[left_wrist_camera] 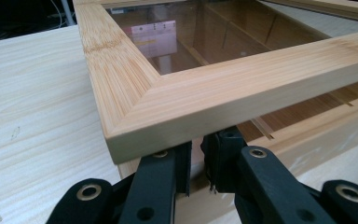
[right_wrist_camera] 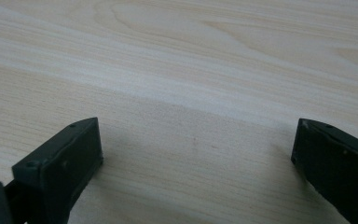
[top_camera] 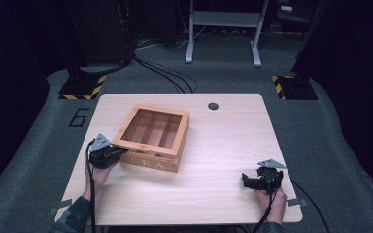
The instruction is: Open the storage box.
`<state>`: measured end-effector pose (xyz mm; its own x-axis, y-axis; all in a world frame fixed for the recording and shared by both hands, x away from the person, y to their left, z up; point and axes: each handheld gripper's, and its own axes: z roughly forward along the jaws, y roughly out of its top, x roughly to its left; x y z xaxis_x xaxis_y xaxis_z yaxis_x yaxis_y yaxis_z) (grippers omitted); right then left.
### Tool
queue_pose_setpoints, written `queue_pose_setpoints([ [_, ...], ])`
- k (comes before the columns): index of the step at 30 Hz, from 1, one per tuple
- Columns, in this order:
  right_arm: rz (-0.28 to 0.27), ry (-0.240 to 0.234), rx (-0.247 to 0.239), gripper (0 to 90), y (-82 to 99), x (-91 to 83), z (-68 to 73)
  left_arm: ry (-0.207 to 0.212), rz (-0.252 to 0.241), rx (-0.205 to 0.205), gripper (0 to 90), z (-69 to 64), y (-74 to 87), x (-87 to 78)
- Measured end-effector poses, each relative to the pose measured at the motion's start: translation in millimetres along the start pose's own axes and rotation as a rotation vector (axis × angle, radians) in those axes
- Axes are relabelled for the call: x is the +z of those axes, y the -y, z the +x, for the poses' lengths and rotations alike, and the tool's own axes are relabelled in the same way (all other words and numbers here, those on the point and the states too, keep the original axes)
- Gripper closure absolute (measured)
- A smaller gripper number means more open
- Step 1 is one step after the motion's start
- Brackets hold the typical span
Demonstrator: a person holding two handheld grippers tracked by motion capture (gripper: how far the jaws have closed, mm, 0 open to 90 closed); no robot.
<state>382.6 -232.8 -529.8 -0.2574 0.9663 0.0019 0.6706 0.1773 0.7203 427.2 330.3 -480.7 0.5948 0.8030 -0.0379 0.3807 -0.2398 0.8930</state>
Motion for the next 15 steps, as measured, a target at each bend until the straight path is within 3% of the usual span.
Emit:
queue_pose_setpoints([
  [15, 0.0, 0.0, 0.0, 1.2, 0.0, 0.0, 0.0, 0.001, 0.034, 0.01, 74.4, -10.0, 3.3, -22.7],
])
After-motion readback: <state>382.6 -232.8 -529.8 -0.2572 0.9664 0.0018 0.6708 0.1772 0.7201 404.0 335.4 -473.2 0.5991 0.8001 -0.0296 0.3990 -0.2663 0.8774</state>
